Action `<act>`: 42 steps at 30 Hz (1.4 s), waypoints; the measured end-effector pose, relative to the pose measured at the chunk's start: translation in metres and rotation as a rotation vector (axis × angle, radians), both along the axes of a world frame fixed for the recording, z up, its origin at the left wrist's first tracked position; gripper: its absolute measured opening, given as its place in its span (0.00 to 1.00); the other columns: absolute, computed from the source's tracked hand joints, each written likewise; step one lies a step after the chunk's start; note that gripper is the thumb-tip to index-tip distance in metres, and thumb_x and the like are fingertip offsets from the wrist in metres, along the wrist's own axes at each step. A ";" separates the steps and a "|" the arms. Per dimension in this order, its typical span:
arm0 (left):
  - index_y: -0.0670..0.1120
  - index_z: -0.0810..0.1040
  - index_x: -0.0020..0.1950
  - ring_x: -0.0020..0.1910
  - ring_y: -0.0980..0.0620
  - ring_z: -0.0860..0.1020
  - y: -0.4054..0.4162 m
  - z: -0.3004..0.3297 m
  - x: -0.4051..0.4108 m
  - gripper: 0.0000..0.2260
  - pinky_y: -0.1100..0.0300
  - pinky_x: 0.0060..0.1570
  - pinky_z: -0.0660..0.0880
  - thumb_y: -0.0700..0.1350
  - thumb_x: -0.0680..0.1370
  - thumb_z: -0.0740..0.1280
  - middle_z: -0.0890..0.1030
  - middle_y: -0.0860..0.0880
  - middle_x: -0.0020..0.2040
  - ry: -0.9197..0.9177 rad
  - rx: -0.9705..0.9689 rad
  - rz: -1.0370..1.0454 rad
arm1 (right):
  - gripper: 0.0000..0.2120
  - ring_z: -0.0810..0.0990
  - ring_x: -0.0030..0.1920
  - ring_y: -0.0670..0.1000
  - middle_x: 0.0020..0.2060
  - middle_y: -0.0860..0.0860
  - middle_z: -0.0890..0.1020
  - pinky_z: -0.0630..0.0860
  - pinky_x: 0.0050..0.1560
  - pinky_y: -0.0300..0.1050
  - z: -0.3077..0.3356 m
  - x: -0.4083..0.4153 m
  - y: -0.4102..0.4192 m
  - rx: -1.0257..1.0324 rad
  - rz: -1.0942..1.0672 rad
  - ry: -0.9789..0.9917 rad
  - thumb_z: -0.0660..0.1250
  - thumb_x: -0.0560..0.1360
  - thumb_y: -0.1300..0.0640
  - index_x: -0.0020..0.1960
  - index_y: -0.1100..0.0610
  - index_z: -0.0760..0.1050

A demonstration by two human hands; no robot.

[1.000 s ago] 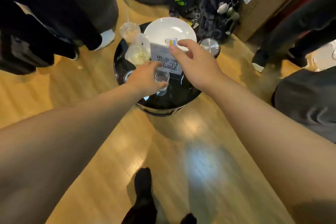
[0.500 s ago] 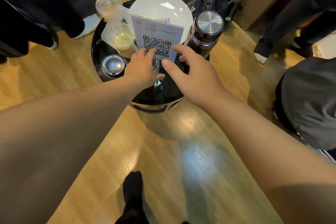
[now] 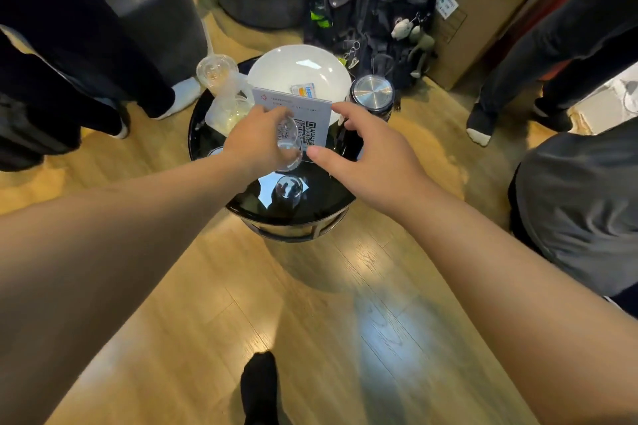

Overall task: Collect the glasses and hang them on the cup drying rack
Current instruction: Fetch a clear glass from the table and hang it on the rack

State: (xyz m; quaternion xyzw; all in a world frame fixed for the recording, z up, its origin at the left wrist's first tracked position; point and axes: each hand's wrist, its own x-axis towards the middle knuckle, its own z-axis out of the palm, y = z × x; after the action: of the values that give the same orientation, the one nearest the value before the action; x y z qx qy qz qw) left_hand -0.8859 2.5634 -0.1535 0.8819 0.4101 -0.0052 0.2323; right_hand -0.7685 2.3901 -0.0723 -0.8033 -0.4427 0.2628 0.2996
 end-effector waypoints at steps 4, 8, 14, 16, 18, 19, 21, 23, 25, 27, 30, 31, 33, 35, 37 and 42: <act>0.55 0.72 0.73 0.60 0.44 0.76 -0.010 0.075 0.000 0.33 0.54 0.52 0.72 0.57 0.70 0.78 0.75 0.46 0.64 -0.033 0.068 -0.037 | 0.40 0.72 0.73 0.52 0.73 0.46 0.75 0.75 0.67 0.56 0.051 0.005 -0.019 0.018 0.029 -0.067 0.72 0.72 0.32 0.79 0.41 0.64; 0.57 0.73 0.71 0.61 0.46 0.76 -0.037 0.166 0.001 0.32 0.54 0.54 0.70 0.62 0.69 0.76 0.77 0.49 0.63 -0.108 0.138 -0.105 | 0.43 0.72 0.73 0.52 0.74 0.46 0.74 0.73 0.68 0.53 0.120 0.008 -0.045 0.045 0.046 -0.129 0.75 0.70 0.33 0.80 0.41 0.63; 0.59 0.74 0.68 0.55 0.51 0.76 -0.104 0.329 0.002 0.31 0.55 0.52 0.74 0.62 0.67 0.76 0.77 0.52 0.55 -0.235 0.190 -0.162 | 0.53 0.69 0.77 0.52 0.79 0.45 0.69 0.73 0.71 0.57 0.240 0.008 -0.094 0.092 0.043 -0.160 0.80 0.65 0.33 0.82 0.38 0.56; 0.59 0.75 0.68 0.54 0.51 0.78 -0.131 0.386 0.000 0.31 0.54 0.53 0.77 0.64 0.66 0.76 0.79 0.52 0.57 -0.262 0.218 -0.188 | 0.57 0.68 0.78 0.52 0.80 0.46 0.67 0.72 0.72 0.59 0.283 0.005 -0.115 0.130 0.028 -0.139 0.81 0.64 0.33 0.82 0.37 0.51; 0.56 0.77 0.67 0.52 0.53 0.78 -0.160 0.443 -0.003 0.29 0.57 0.49 0.75 0.60 0.68 0.78 0.81 0.54 0.56 -0.300 0.231 -0.219 | 0.59 0.67 0.79 0.52 0.81 0.46 0.66 0.71 0.73 0.60 0.326 -0.001 -0.138 0.178 0.009 -0.089 0.82 0.65 0.37 0.83 0.38 0.48; 0.55 0.77 0.67 0.52 0.54 0.78 -0.175 0.469 -0.006 0.28 0.59 0.48 0.74 0.58 0.69 0.78 0.80 0.55 0.55 -0.322 0.239 -0.233 | 0.60 0.66 0.79 0.53 0.81 0.46 0.65 0.71 0.74 0.60 0.347 -0.005 -0.150 0.206 -0.003 -0.058 0.83 0.65 0.40 0.84 0.38 0.46; 0.54 0.77 0.68 0.53 0.56 0.78 -0.207 0.519 -0.012 0.28 0.62 0.48 0.73 0.58 0.69 0.78 0.80 0.57 0.56 -0.369 0.267 -0.266 | 0.61 0.66 0.79 0.53 0.82 0.46 0.64 0.69 0.75 0.59 0.388 -0.014 -0.176 0.263 -0.032 0.004 0.84 0.66 0.44 0.84 0.38 0.45; 0.55 0.76 0.69 0.53 0.57 0.78 -0.239 0.564 -0.017 0.29 0.66 0.44 0.73 0.60 0.70 0.77 0.80 0.58 0.55 -0.397 0.278 -0.306 | 0.62 0.67 0.78 0.50 0.81 0.45 0.66 0.69 0.72 0.53 0.423 -0.025 -0.204 0.322 -0.063 0.059 0.84 0.66 0.46 0.84 0.37 0.43; 0.57 0.76 0.69 0.51 0.58 0.77 -0.272 0.606 -0.024 0.29 0.64 0.44 0.75 0.62 0.70 0.76 0.78 0.59 0.54 -0.412 0.261 -0.340 | 0.62 0.70 0.72 0.44 0.79 0.45 0.69 0.71 0.67 0.44 0.454 -0.038 -0.235 0.380 -0.103 0.117 0.85 0.66 0.48 0.84 0.37 0.44; 0.59 0.76 0.69 0.50 0.58 0.78 -0.305 0.644 -0.032 0.29 0.58 0.50 0.79 0.63 0.70 0.75 0.80 0.58 0.55 -0.431 0.275 -0.386 | 0.61 0.73 0.68 0.42 0.77 0.45 0.72 0.73 0.63 0.35 0.480 -0.051 -0.269 0.446 -0.144 0.148 0.84 0.68 0.50 0.84 0.39 0.45; 0.59 0.76 0.68 0.52 0.56 0.79 -0.355 0.691 -0.044 0.28 0.53 0.55 0.80 0.64 0.70 0.75 0.80 0.58 0.55 -0.443 0.294 -0.471 | 0.57 0.77 0.60 0.35 0.74 0.48 0.74 0.73 0.49 0.21 0.513 -0.071 -0.325 0.551 -0.220 0.182 0.84 0.69 0.54 0.84 0.42 0.48; 0.59 0.77 0.67 0.53 0.57 0.78 -0.371 0.704 -0.047 0.28 0.54 0.55 0.80 0.64 0.70 0.75 0.79 0.59 0.54 -0.446 0.294 -0.500 | 0.55 0.78 0.57 0.32 0.72 0.47 0.75 0.74 0.49 0.22 0.521 -0.079 -0.344 0.581 -0.250 0.183 0.83 0.70 0.54 0.84 0.41 0.51; 0.59 0.78 0.65 0.49 0.59 0.77 -0.406 0.728 -0.054 0.25 0.60 0.49 0.78 0.64 0.71 0.75 0.77 0.61 0.49 -0.459 0.295 -0.583 | 0.48 0.78 0.54 0.26 0.65 0.38 0.78 0.77 0.53 0.26 0.536 -0.096 -0.381 0.639 -0.322 0.166 0.82 0.70 0.53 0.80 0.40 0.58; 0.58 0.78 0.66 0.47 0.60 0.76 -0.446 0.749 -0.061 0.26 0.64 0.44 0.73 0.65 0.71 0.74 0.77 0.61 0.50 -0.472 0.311 -0.686 | 0.38 0.77 0.52 0.24 0.58 0.30 0.77 0.76 0.49 0.26 0.550 -0.115 -0.419 0.674 -0.424 0.134 0.82 0.71 0.51 0.73 0.36 0.65; 0.58 0.77 0.68 0.52 0.56 0.78 -0.484 0.764 -0.068 0.29 0.59 0.50 0.76 0.68 0.70 0.73 0.80 0.57 0.56 -0.494 0.327 -0.783 | 0.34 0.77 0.58 0.32 0.62 0.34 0.78 0.76 0.55 0.31 0.563 -0.136 -0.457 0.707 -0.512 0.092 0.81 0.71 0.48 0.71 0.37 0.68; 0.59 0.76 0.70 0.54 0.55 0.78 -0.585 0.781 -0.089 0.35 0.55 0.54 0.78 0.71 0.66 0.71 0.80 0.55 0.58 -0.520 0.242 -0.961 | 0.34 0.76 0.65 0.41 0.68 0.40 0.76 0.76 0.56 0.35 0.580 -0.192 -0.564 0.795 -0.712 0.073 0.82 0.70 0.48 0.69 0.36 0.69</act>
State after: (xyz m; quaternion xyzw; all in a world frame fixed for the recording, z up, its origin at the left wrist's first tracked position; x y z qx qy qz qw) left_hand -0.9751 1.9782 0.6279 0.9624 -0.1111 0.1542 0.1943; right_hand -0.9602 1.8257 0.5073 -0.7186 -0.1973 -0.0152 0.6667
